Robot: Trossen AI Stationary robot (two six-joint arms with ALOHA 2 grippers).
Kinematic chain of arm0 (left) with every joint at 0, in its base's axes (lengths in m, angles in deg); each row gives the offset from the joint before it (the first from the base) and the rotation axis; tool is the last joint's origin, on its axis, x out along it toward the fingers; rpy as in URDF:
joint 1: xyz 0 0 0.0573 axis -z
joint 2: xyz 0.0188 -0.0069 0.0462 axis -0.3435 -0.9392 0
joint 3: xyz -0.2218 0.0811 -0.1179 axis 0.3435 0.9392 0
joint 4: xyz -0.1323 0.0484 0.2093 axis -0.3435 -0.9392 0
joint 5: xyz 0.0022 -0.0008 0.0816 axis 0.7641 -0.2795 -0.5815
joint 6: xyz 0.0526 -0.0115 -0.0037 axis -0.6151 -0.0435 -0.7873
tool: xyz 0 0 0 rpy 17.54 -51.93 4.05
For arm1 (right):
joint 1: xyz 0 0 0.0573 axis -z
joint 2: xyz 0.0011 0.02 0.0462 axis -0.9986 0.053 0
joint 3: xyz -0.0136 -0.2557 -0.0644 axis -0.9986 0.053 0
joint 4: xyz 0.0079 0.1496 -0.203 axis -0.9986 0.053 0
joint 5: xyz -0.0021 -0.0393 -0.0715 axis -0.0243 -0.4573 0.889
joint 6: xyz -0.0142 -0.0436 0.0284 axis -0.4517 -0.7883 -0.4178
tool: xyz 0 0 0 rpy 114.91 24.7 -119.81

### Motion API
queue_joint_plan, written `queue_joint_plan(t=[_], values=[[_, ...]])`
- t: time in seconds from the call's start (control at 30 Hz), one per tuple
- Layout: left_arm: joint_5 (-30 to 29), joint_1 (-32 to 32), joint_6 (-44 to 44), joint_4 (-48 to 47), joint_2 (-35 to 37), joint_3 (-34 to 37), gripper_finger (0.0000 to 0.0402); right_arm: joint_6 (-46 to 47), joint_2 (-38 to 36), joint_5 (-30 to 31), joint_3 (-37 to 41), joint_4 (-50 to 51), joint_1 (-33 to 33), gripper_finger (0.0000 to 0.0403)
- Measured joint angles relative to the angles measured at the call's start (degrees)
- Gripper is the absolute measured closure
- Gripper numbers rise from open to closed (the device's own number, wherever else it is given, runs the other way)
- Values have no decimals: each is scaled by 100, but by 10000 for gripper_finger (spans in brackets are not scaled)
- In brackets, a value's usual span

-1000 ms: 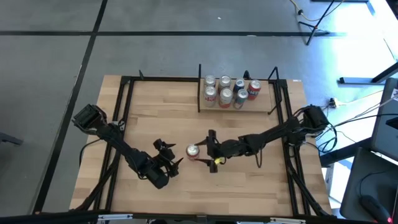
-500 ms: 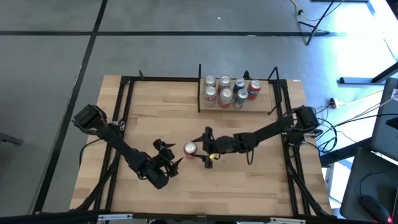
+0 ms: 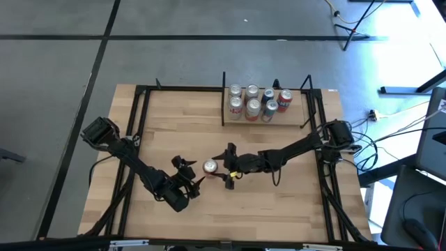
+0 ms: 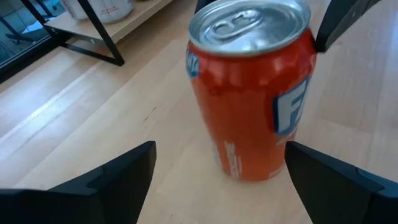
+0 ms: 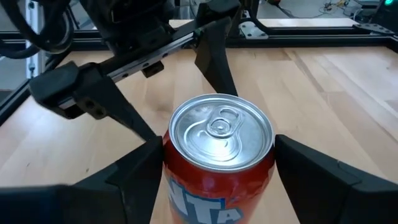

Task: Place canned beverage on shelf
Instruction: Put the red soda can on the shelf aligned with the other red soda can

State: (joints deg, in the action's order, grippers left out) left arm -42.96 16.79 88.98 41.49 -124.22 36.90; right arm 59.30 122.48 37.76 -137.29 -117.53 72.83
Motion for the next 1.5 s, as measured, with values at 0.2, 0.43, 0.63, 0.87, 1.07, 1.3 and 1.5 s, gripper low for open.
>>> queue_joint_plan(t=[0.2,0.43,0.63,0.87,1.07,1.3,1.5], values=[[20,-7,-3,0,0,4,51,82,300,191,-475,402,-4,118],[18,-11,-4,17,0,2,51,130,337,261,-640,522,-8,118],[24,-11,-2,17,0,4,51,112,350,105,-735,580,-5,116],[20,-11,-7,16,0,4,51,130,363,145,-733,570,-8,33],[20,-11,-9,15,0,4,51,89,451,-10,-738,227,-10,20],[79,-11,-8,8,-4,11,51,10,931,-56,-885,62,207,49],[115,-11,-10,15,-4,11,51,-56,1006,-34,-1090,55,265,66]])
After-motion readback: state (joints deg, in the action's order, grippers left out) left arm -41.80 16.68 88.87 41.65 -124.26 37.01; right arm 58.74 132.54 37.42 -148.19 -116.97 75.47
